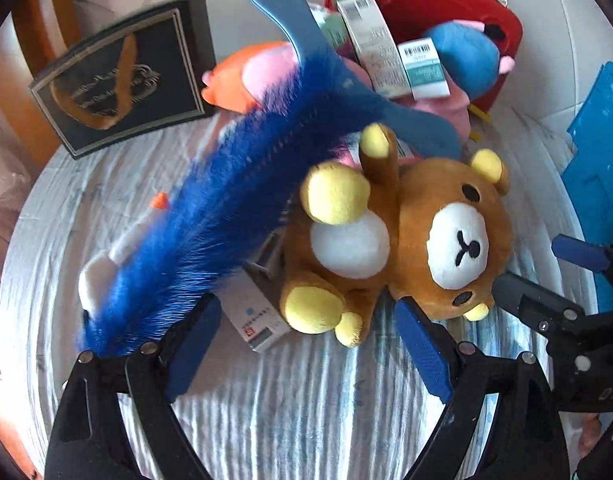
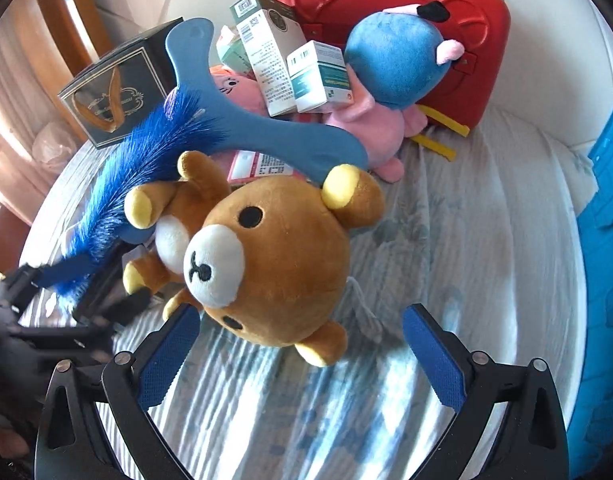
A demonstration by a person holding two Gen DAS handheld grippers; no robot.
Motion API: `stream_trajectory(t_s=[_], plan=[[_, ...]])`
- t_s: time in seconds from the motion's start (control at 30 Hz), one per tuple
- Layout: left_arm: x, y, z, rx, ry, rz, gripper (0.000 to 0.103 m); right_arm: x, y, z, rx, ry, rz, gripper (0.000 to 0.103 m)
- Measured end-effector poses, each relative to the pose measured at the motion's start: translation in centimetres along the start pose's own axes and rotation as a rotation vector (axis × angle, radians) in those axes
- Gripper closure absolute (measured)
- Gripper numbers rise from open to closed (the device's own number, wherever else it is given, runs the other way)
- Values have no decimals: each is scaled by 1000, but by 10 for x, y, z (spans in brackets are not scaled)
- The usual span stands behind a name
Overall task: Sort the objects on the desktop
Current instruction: 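Grasp the brown bear plush with both grippers from either side, then lift the brown bear plush with both grippers and carry it over the bin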
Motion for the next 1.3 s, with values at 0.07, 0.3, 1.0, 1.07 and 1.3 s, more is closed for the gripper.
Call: stream_trajectory(t_s=[0.07, 0.3, 1.0, 1.07, 1.3], plan=[[2, 2, 13, -17, -17, 13, 14, 3, -3, 7, 16, -12, 15, 0], [12, 5, 45, -41, -37, 43, 13, 10, -10, 43, 58, -67, 30, 0], [26, 51, -49, -37, 175, 135, 41, 19, -7, -32, 78, 93, -17, 9], [29, 65, -79, -25, 230, 159, 42, 17, -1, -62, 83, 144, -14, 9], [42, 127, -188, -46, 447, 265, 41, -5, 12, -191, 42, 380, 25, 9]])
Point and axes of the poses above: each gripper's, at about its wrist camera, not at the fingertips, and z roughly the way its jaws point, y to its right, x to its top, the point moved 5 cm from there along z, roughly the way its jaws point, and after that the axes turned 14 degrees about z, right-handed, at the moved point
